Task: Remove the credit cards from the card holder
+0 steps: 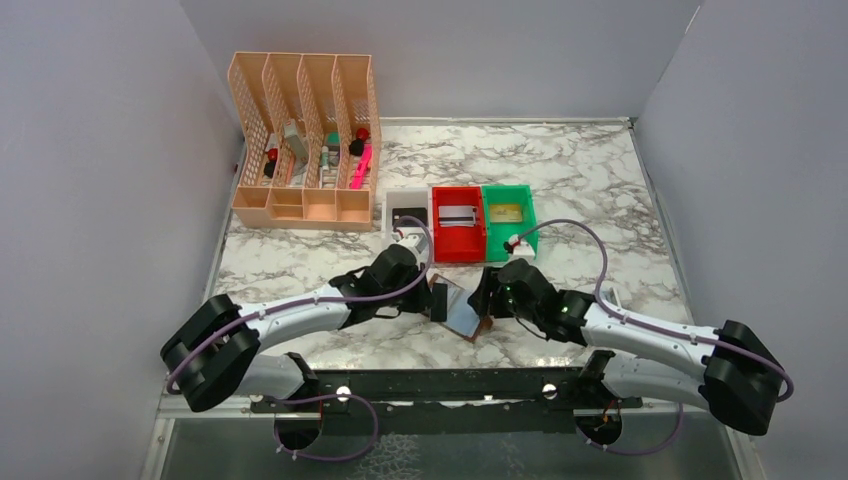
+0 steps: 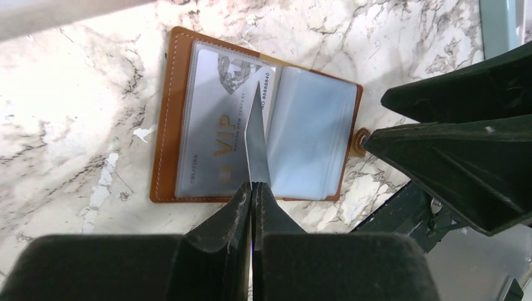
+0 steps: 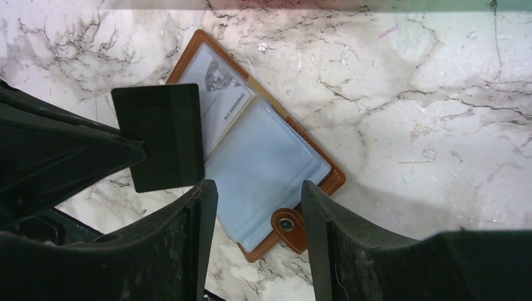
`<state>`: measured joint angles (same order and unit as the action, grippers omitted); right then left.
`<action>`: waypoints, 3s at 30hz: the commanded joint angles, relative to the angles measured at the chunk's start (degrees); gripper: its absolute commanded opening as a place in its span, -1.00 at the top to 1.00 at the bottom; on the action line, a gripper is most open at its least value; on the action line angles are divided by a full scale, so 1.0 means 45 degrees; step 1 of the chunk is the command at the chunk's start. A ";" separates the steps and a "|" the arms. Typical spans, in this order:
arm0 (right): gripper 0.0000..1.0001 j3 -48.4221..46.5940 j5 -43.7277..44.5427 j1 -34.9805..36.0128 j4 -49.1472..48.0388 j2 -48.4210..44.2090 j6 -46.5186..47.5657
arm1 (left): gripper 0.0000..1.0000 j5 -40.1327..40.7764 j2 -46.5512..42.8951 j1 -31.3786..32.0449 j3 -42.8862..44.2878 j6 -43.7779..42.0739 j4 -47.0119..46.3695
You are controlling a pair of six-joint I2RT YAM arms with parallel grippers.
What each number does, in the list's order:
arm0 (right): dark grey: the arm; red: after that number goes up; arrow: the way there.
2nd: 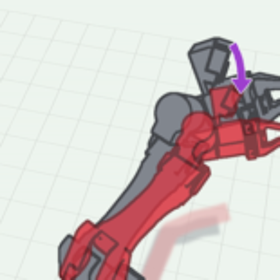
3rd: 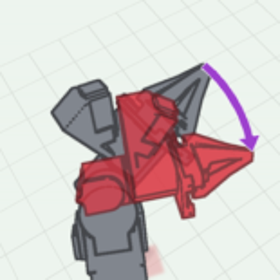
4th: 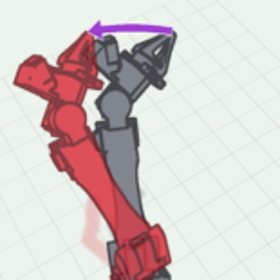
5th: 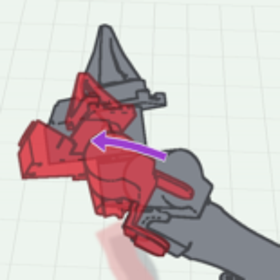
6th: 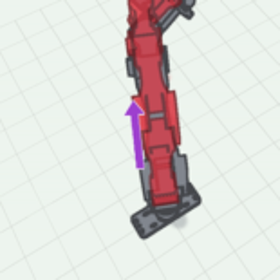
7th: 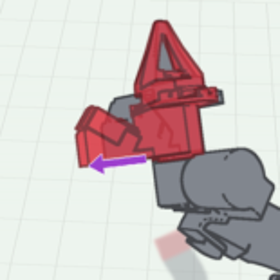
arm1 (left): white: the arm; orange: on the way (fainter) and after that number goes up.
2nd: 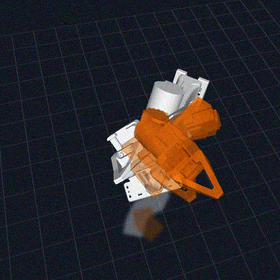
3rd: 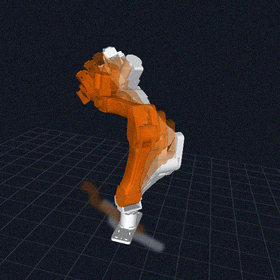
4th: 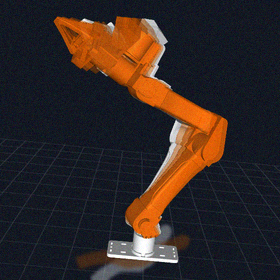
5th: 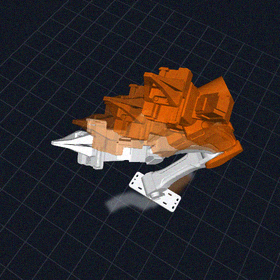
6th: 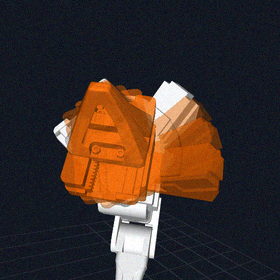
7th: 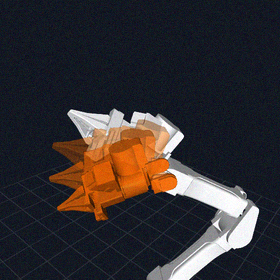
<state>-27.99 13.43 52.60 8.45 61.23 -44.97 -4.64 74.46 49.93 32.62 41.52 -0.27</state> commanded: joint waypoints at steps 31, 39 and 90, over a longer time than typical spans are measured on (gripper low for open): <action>-0.45 -0.3703 -0.0597 -0.0419 -0.1002 0.5934 0.2213 | 1.00 0.3902 -0.5385 -0.1047 -0.0268 -0.0396 0.3822; -0.47 -0.4333 -0.1511 -0.0439 -0.1342 0.6892 0.3443 | 1.00 0.4943 -0.6679 -0.1077 -0.0338 -0.0398 0.4584; -0.44 -0.5307 -0.4531 -0.0439 -0.1393 0.7606 0.4743 | 1.00 0.3641 -0.5788 -0.1192 -0.0345 -0.0293 0.3585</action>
<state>-49.91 -2.92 50.76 3.25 94.19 -24.80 11.81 50.63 44.95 30.20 40.18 15.99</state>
